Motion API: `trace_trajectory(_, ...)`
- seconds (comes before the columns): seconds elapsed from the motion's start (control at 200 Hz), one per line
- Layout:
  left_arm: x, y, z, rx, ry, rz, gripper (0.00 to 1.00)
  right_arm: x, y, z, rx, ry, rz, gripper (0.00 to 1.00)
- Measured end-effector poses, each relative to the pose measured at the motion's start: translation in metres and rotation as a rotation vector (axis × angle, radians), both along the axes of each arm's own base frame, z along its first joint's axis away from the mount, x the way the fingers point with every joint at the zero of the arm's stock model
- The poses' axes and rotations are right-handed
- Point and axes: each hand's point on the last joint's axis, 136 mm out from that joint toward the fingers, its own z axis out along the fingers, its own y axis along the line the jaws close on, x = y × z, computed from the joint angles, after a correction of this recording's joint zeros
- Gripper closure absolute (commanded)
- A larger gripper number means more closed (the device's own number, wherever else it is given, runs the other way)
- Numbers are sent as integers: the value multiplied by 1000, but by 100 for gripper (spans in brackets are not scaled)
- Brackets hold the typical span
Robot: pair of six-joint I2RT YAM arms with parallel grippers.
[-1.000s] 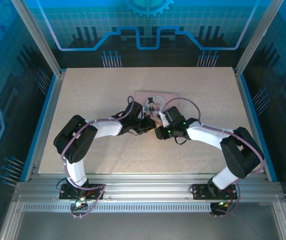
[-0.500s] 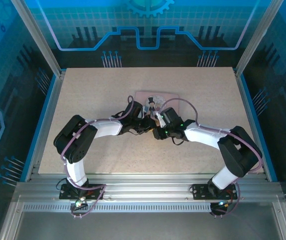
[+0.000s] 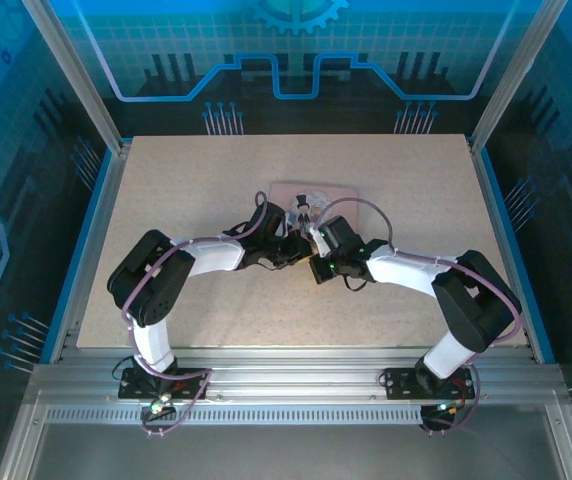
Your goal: Unlock a padlock with a key
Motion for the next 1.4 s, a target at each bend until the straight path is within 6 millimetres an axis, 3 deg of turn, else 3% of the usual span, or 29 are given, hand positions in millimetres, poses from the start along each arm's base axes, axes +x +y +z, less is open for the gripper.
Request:
trace_trajectory(0.1,0,0,0,-4,1,1,66,0,0,0,-6,-7,14,100)
trace_trajectory(0.235,0,-1,2,-29,2,9,55,0,0,1,-36,-5,48,100)
trace_trajectory(0.6,-7,42,1,-46,8,99,52,5,2,-4,-120,19,132,100)
trace_trajectory(0.741,-7,50,-2,-45,8,113,54,4,1,-3,-132,25,146,100)
trace_trajectory(1.126,-13,30,0,-85,4,74,48,-2,-1,-5,-140,55,151,100)
trace_trajectory(1.401,-5,18,0,-83,-10,64,49,-3,-7,-10,-158,59,128,100)
